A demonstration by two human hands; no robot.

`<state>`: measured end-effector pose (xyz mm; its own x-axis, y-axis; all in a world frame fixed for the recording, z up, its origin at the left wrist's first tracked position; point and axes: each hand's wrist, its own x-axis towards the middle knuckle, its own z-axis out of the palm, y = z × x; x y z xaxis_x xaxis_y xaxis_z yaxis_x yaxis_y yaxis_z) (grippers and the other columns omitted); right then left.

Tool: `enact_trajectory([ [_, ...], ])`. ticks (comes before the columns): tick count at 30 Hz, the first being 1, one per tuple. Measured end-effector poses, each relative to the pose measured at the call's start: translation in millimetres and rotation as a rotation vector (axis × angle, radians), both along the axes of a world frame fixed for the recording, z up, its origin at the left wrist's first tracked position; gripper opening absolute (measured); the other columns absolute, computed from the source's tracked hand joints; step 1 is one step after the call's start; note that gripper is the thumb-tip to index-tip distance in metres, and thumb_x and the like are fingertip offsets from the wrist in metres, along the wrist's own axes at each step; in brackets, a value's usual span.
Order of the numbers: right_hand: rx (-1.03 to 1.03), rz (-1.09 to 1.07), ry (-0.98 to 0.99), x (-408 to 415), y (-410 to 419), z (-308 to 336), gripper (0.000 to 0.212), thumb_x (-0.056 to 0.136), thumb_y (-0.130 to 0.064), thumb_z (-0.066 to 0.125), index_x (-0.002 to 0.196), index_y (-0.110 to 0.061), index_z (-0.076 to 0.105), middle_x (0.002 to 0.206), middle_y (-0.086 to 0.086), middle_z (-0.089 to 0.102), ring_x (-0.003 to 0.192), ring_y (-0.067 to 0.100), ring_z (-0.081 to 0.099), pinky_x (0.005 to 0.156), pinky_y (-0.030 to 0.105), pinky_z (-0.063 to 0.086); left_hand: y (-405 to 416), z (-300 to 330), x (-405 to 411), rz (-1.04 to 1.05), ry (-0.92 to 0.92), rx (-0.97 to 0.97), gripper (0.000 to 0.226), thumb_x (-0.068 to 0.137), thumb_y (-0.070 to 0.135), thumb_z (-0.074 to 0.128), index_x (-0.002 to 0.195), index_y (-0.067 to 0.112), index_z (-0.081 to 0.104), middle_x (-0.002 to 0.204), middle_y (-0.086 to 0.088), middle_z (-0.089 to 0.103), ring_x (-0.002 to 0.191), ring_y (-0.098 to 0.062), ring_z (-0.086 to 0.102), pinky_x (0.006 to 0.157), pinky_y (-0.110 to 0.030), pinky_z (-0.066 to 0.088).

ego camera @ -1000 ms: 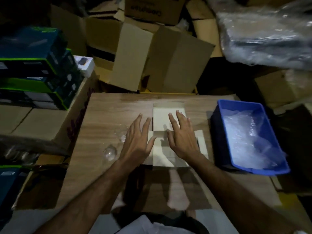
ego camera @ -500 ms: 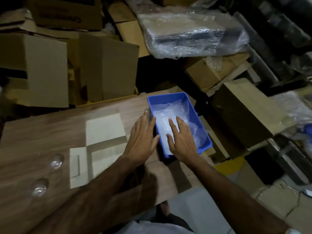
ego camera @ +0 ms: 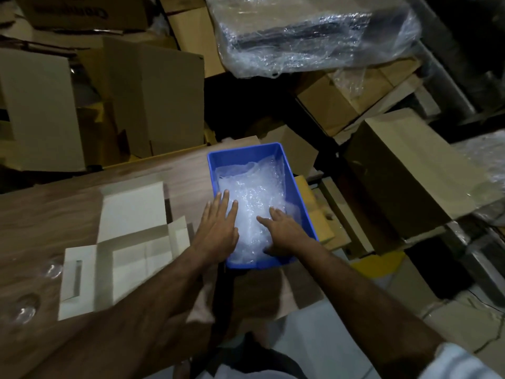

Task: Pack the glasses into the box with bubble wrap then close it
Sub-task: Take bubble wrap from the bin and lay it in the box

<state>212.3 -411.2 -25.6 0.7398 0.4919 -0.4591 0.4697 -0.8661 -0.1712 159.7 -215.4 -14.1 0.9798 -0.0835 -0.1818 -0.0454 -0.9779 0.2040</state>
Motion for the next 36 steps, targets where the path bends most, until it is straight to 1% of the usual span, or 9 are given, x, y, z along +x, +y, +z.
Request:
enact_trajectory([
  [4,0.091,0.024,0.018,6,7,-8,0.047,0.096,-0.037,0.06,0.142,-0.03,0.057,0.161,0.015,0.035,0.146,0.031,0.034,0.119,0.044,0.027,1,-1,-1,-0.002,0.012,-0.003,0.074,0.104,0.033,0.042,0.162,0.02,-0.003,0.166,-0.009,-0.024,0.152,-0.026,-0.024,0.118,-0.039,-0.017],
  [6,0.163,-0.029,0.061,5,7,-9,0.037,0.1,-0.034,0.054,0.136,-0.03,0.064,0.16,0.013,0.038,0.146,0.03,0.035,0.117,0.043,0.031,2,-4,-2,0.0,-0.021,-0.002,0.074,0.103,0.031,0.043,0.162,0.018,0.001,0.167,-0.01,-0.021,0.152,-0.026,-0.023,0.118,-0.038,-0.017],
  [11,0.345,-0.214,0.054,7,-3,-2,0.034,0.103,-0.034,0.05,0.124,-0.02,0.072,0.151,0.012,0.051,0.133,0.03,0.052,0.11,0.04,0.04,2,-7,-3,-0.001,-0.025,-0.002,0.071,0.104,0.031,0.043,0.162,0.018,0.003,0.168,-0.01,-0.017,0.153,-0.027,-0.02,0.124,-0.043,-0.012],
  [14,0.348,-0.153,-0.046,7,-6,2,0.043,0.097,-0.028,0.054,0.139,-0.019,0.061,0.159,0.015,0.04,0.144,0.029,0.039,0.118,0.041,0.029,2,-7,-2,0.003,-0.022,0.004,0.071,0.104,0.03,0.041,0.162,0.018,0.003,0.168,-0.009,-0.018,0.154,-0.027,-0.019,0.125,-0.043,-0.009],
  [17,0.137,0.052,-0.01,12,-5,-1,0.062,0.091,-0.038,0.061,0.15,-0.027,0.047,0.164,0.018,0.027,0.151,0.031,0.026,0.123,0.048,0.018,0,-5,-2,0.015,-0.007,-0.007,0.071,0.104,0.029,0.04,0.162,0.019,0.0,0.167,-0.009,-0.021,0.153,-0.026,-0.021,0.123,-0.041,-0.011],
  [19,0.135,0.035,0.058,15,-4,-4,0.051,0.094,-0.041,0.061,0.143,-0.031,0.055,0.162,0.018,0.032,0.147,0.031,0.032,0.122,0.046,0.018,1,-5,-2,0.014,-0.008,-0.006,0.071,0.104,0.028,0.04,0.162,0.019,0.001,0.167,-0.009,-0.02,0.154,-0.026,-0.021,0.125,-0.043,-0.009],
  [23,0.254,0.026,0.002,14,-4,-8,0.025,0.095,-0.03,0.061,0.115,-0.027,0.076,0.144,0.012,0.058,0.125,0.028,0.057,0.107,0.035,0.041,2,-6,-2,0.016,-0.005,0.017,0.071,0.103,0.028,0.04,0.162,0.018,0.003,0.168,-0.01,-0.018,0.154,-0.027,-0.019,0.127,-0.045,-0.005],
  [31,0.588,-0.156,0.07,10,-20,-6,0.019,0.093,-0.023,0.066,0.105,-0.017,0.079,0.142,0.01,0.061,0.133,0.023,0.055,0.111,0.034,0.04,2,-6,-2,0.016,0.004,0.006,0.072,0.104,0.029,0.041,0.162,0.019,0.0,0.168,-0.01,-0.019,0.154,-0.027,-0.019,0.127,-0.047,-0.002],
  [36,0.683,-0.222,-0.051,-1,-25,3,0.019,0.086,-0.022,0.069,0.099,-0.013,0.081,0.132,0.004,0.069,0.122,0.017,0.064,0.098,0.025,0.048,5,-6,-2,0.003,-0.005,-0.039,0.069,0.105,0.029,0.04,0.162,0.019,0.002,0.168,-0.008,-0.017,0.155,-0.026,-0.017,0.127,-0.046,-0.003],
])
